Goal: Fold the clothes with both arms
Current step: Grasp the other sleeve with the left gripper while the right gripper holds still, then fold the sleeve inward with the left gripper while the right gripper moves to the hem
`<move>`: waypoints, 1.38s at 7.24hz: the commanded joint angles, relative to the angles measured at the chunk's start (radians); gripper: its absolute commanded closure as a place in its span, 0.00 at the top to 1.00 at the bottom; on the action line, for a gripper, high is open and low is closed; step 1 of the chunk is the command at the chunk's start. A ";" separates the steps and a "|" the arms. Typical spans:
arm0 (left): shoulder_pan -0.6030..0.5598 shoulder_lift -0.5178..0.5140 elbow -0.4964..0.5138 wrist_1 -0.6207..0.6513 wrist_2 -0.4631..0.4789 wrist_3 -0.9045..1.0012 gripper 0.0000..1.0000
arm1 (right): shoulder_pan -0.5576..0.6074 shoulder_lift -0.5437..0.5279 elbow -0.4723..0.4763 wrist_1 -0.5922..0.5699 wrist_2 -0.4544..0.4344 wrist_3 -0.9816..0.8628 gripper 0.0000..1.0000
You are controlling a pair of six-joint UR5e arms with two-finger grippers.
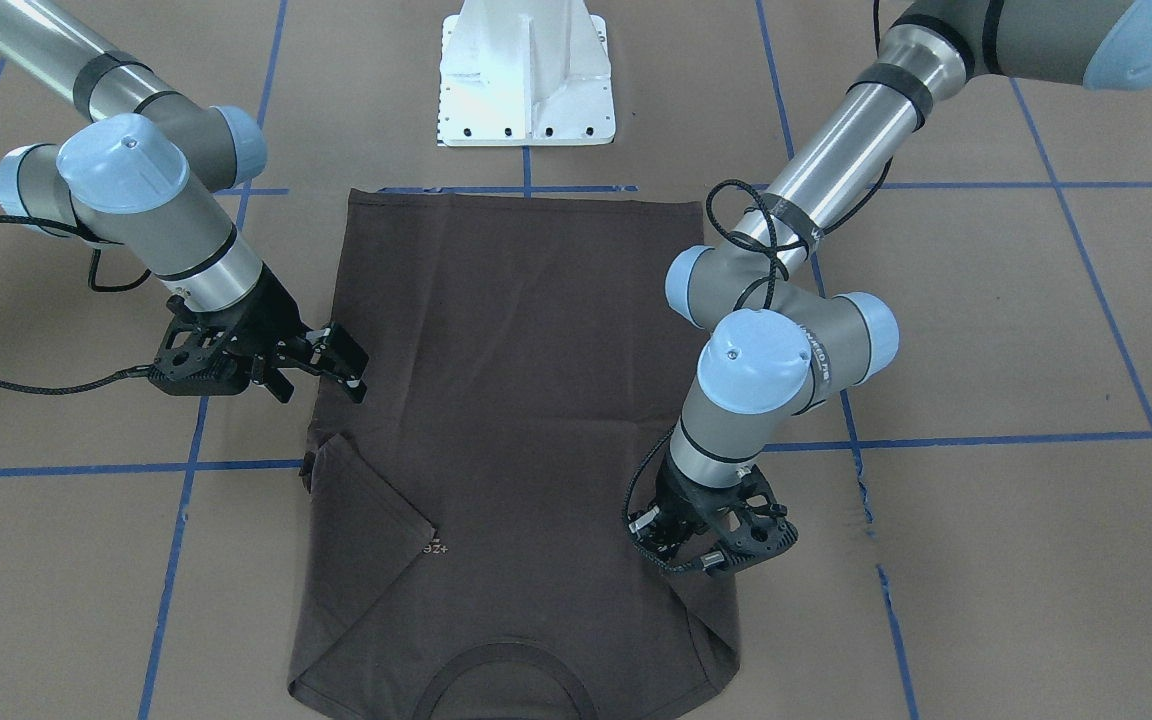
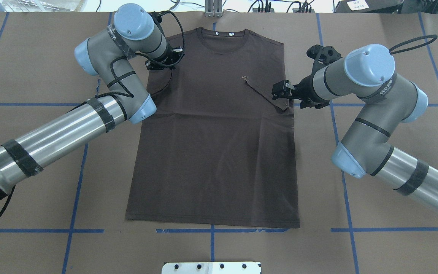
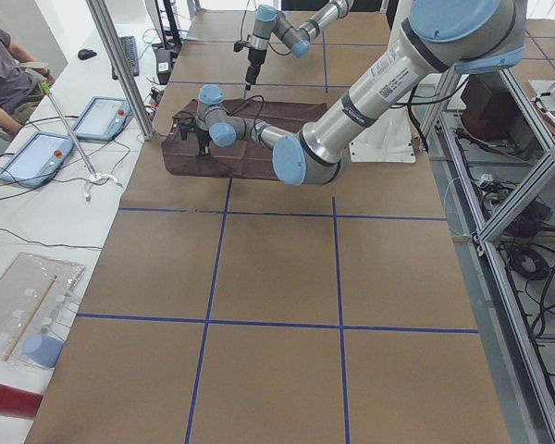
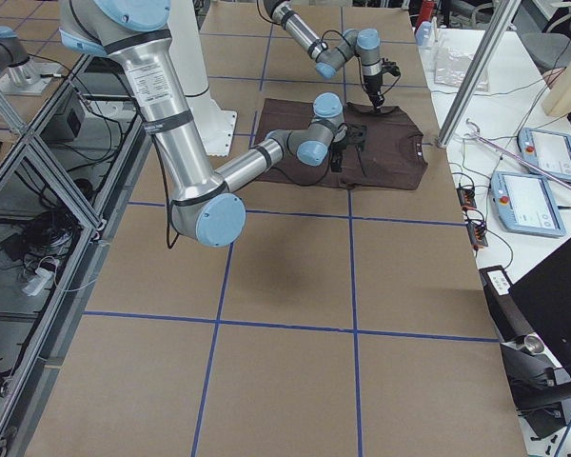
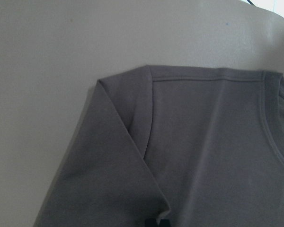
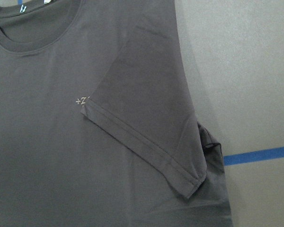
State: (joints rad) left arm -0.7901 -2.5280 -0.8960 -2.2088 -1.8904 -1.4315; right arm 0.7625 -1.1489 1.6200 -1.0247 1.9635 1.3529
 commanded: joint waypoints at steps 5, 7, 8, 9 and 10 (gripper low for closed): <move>0.052 0.202 -0.500 0.078 -0.010 -0.092 0.80 | -0.072 -0.059 0.181 -0.099 -0.003 0.180 1.00; 0.071 0.383 -0.758 0.121 -0.033 -0.095 0.80 | -0.296 -0.228 0.457 -0.249 -0.244 0.344 0.95; 0.071 0.394 -0.765 0.115 -0.039 -0.087 0.80 | -0.390 -0.265 0.478 -0.253 -0.314 0.461 0.92; 0.072 0.396 -0.765 0.110 -0.039 -0.086 0.80 | -0.502 -0.306 0.482 -0.255 -0.421 0.629 0.92; 0.072 0.396 -0.764 0.109 -0.038 -0.084 0.80 | -0.623 -0.333 0.486 -0.287 -0.530 0.740 0.91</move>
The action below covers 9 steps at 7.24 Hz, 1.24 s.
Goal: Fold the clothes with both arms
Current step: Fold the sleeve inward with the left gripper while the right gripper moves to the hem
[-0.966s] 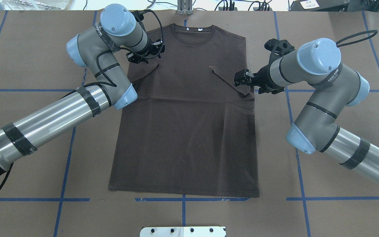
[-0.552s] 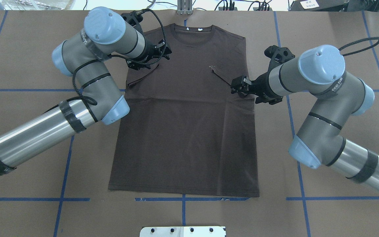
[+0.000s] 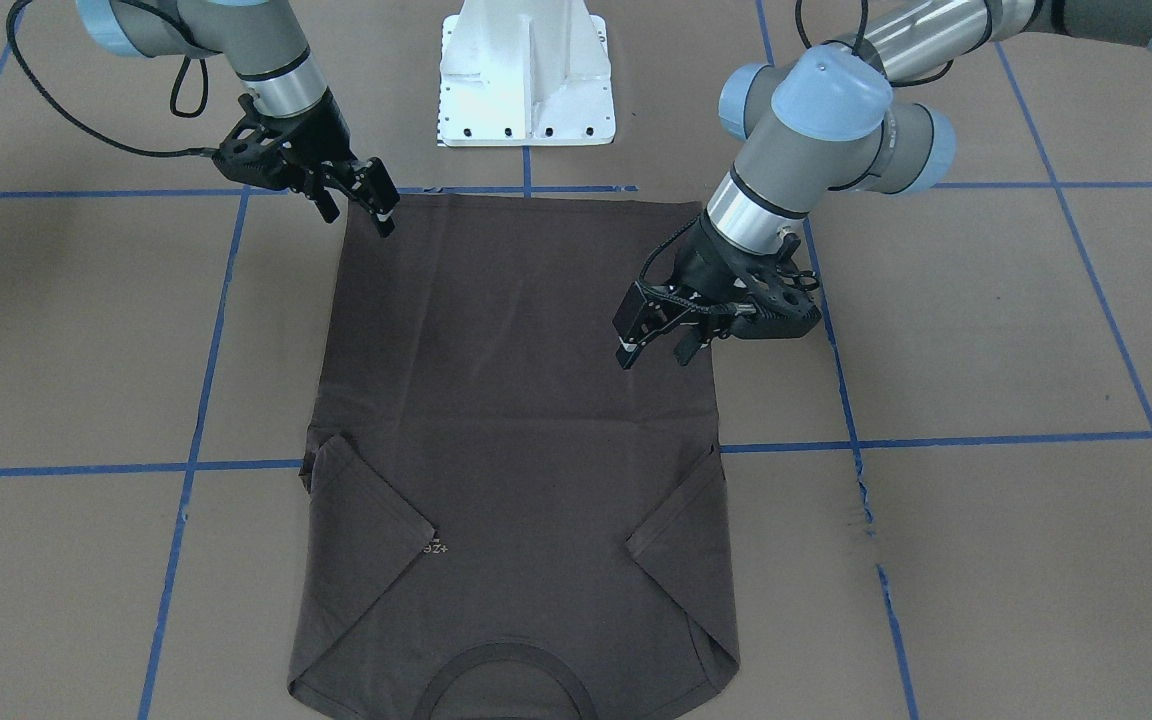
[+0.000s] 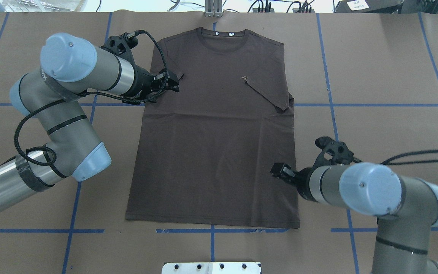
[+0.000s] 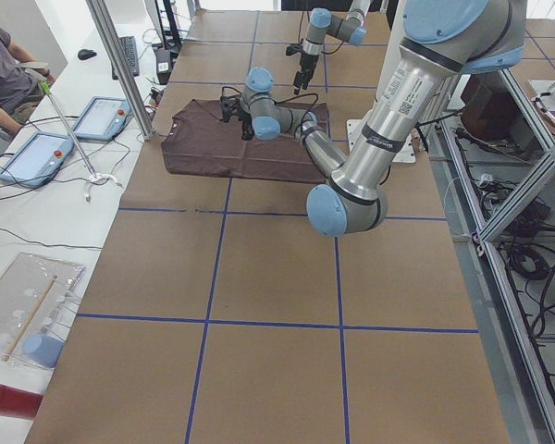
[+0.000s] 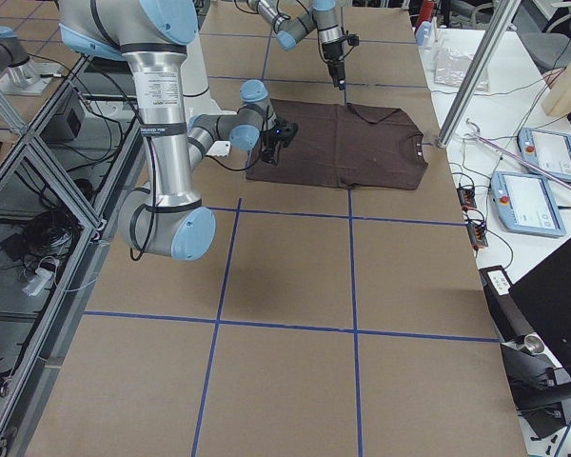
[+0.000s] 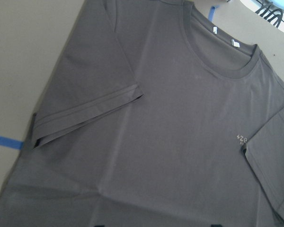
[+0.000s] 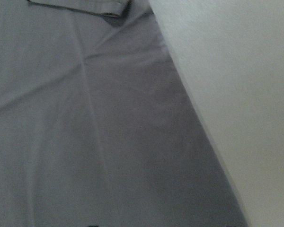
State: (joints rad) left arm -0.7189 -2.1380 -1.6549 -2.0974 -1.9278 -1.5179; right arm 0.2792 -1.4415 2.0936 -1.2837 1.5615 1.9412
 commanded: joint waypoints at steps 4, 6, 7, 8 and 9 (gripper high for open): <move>0.002 0.004 0.001 -0.003 0.000 0.001 0.80 | -0.199 -0.065 0.017 -0.105 -0.169 0.286 0.77; 0.002 0.004 0.001 0.000 0.000 0.001 0.80 | -0.204 -0.054 -0.006 -0.105 -0.166 0.285 0.76; 0.002 0.004 0.003 0.000 0.000 0.001 0.80 | -0.203 -0.056 -0.012 -0.105 -0.164 0.285 0.73; 0.001 0.006 0.004 0.000 0.000 0.001 0.80 | -0.206 -0.054 -0.014 -0.105 -0.163 0.285 0.64; 0.002 0.006 0.004 0.000 0.000 0.002 0.80 | -0.204 -0.056 -0.014 -0.105 -0.163 0.286 0.35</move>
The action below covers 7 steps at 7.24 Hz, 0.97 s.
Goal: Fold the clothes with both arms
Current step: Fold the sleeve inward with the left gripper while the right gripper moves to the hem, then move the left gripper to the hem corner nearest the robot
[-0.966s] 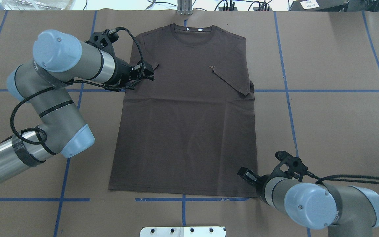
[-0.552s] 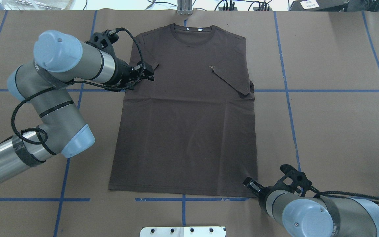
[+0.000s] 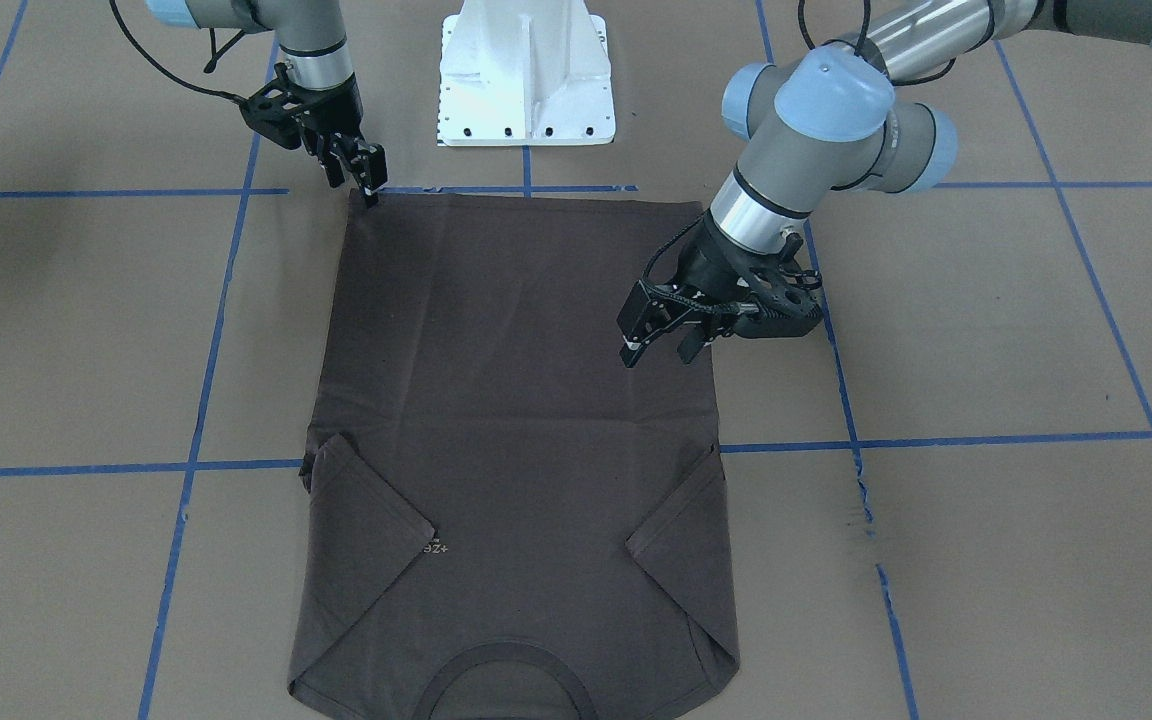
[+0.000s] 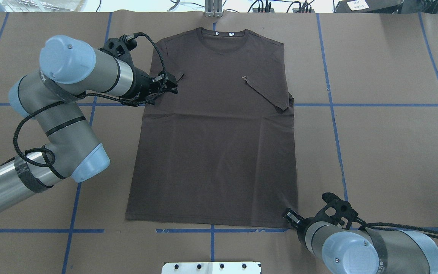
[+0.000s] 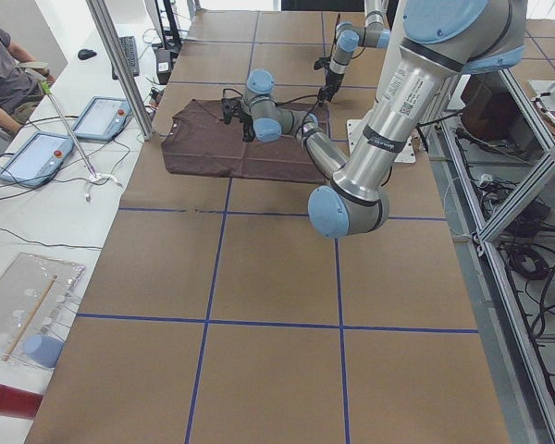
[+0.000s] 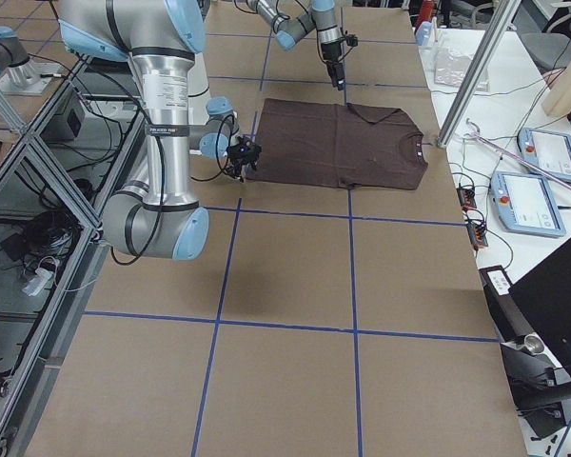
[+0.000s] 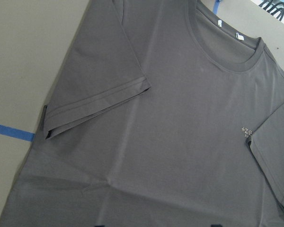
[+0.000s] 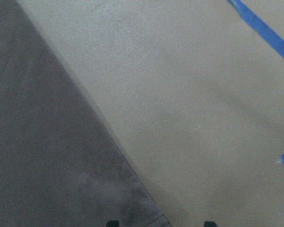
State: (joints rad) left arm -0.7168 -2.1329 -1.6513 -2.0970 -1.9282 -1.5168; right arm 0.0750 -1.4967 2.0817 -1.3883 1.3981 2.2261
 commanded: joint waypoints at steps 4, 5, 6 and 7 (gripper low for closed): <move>-0.001 0.002 -0.013 0.008 -0.002 -0.003 0.80 | 0.002 0.001 0.008 0.000 0.002 0.001 0.00; 0.005 0.013 -0.043 0.014 0.000 -0.029 0.83 | 0.005 -0.003 0.023 0.000 0.001 0.001 0.00; 0.079 0.127 -0.185 0.014 0.012 -0.133 0.83 | 0.005 -0.011 0.047 0.000 0.004 0.001 0.00; 0.173 0.227 -0.281 0.014 0.111 -0.173 0.83 | 0.005 -0.014 0.070 0.000 0.005 -0.002 0.00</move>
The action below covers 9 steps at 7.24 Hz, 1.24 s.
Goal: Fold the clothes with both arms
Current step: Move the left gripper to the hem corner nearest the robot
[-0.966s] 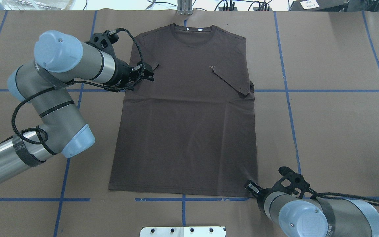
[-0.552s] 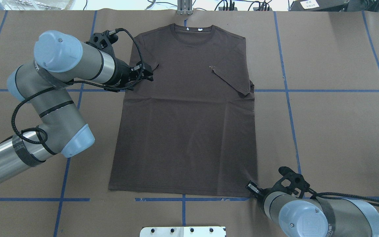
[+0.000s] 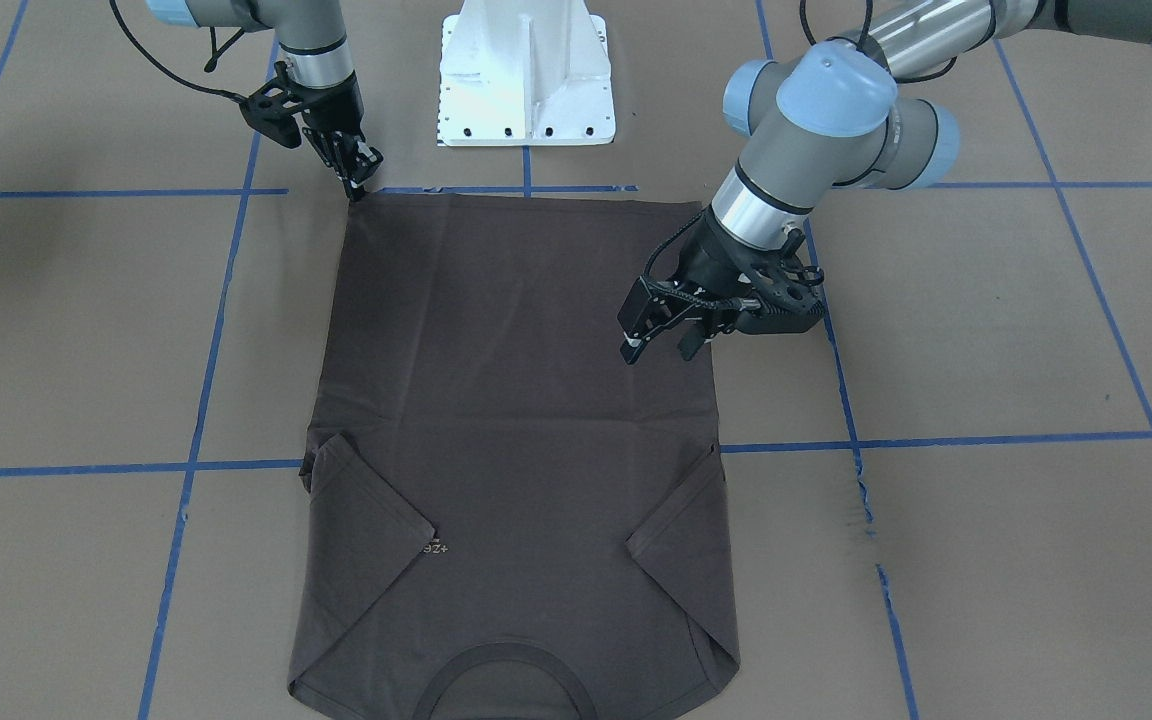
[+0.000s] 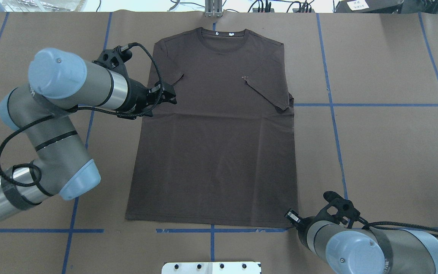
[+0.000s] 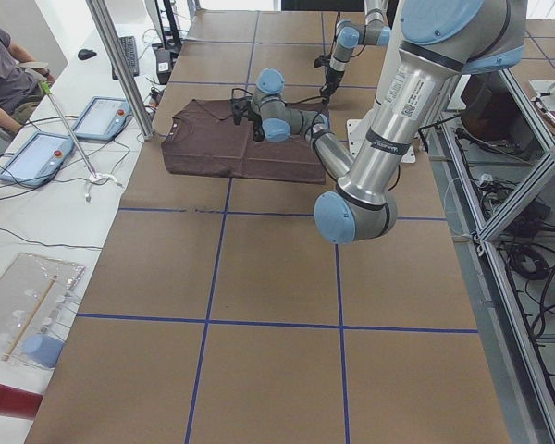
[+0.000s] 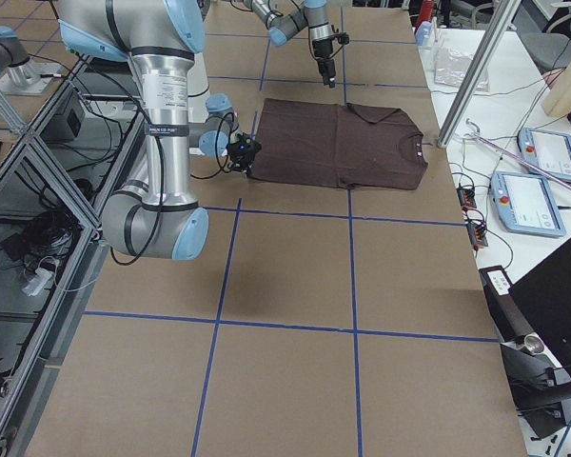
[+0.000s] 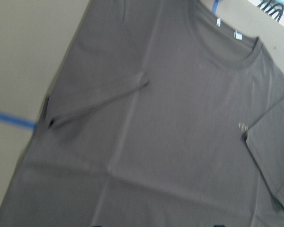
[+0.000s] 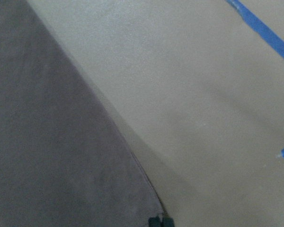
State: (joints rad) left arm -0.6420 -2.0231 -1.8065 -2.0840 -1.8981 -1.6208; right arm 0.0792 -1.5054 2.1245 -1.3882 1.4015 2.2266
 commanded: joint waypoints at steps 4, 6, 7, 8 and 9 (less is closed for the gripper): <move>0.379 0.229 -0.185 0.182 0.311 -0.223 0.71 | -0.001 -0.025 0.052 0.000 0.004 -0.016 0.00; 0.421 0.297 -0.194 0.186 0.337 -0.289 0.71 | -0.001 -0.025 0.054 0.000 0.004 -0.016 0.00; 0.435 0.328 -0.195 0.186 0.338 -0.290 0.70 | -0.001 -0.025 0.054 0.000 0.004 -0.016 0.00; 0.436 0.331 -0.201 0.186 0.338 -0.307 0.69 | -0.001 -0.027 0.054 0.000 0.004 -0.016 0.00; 0.441 0.331 -0.200 0.186 0.338 -0.310 0.67 | -0.001 -0.025 0.054 0.000 0.002 -0.016 0.00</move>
State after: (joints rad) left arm -0.2082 -1.6987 -2.0049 -1.8979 -1.5611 -1.9212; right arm 0.0783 -1.5315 2.1781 -1.3882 1.4049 2.2105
